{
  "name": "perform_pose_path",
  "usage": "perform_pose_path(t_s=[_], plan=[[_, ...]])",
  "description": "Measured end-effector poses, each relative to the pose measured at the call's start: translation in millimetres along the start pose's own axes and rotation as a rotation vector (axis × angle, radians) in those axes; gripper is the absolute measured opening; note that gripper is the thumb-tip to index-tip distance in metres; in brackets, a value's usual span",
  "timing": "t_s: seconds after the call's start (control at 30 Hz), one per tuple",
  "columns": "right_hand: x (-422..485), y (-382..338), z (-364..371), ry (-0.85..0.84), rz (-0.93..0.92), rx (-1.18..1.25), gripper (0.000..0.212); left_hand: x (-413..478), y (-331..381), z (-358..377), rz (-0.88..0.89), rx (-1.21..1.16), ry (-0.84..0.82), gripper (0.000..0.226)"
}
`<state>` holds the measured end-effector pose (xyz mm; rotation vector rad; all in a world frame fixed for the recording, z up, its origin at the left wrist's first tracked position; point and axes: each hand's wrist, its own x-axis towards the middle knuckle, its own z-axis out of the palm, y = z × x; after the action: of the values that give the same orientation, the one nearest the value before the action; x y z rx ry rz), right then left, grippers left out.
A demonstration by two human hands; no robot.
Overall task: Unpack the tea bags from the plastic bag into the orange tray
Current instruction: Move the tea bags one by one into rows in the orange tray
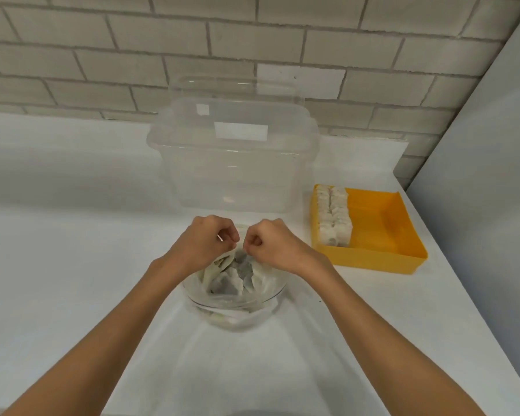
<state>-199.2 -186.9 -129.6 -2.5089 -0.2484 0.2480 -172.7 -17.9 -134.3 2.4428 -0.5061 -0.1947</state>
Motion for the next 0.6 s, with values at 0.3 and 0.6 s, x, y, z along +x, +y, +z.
perform_pose_path(t_s=[0.3,0.6], plan=[[7,-6,35,0.008,0.028,-0.116,0.029,-8,-12,5,-0.029,0.001,0.021,0.034],[8,1,20,0.071,-0.002,0.057,0.006,-18,-3,0,-0.059,-0.156,0.038,0.002]])
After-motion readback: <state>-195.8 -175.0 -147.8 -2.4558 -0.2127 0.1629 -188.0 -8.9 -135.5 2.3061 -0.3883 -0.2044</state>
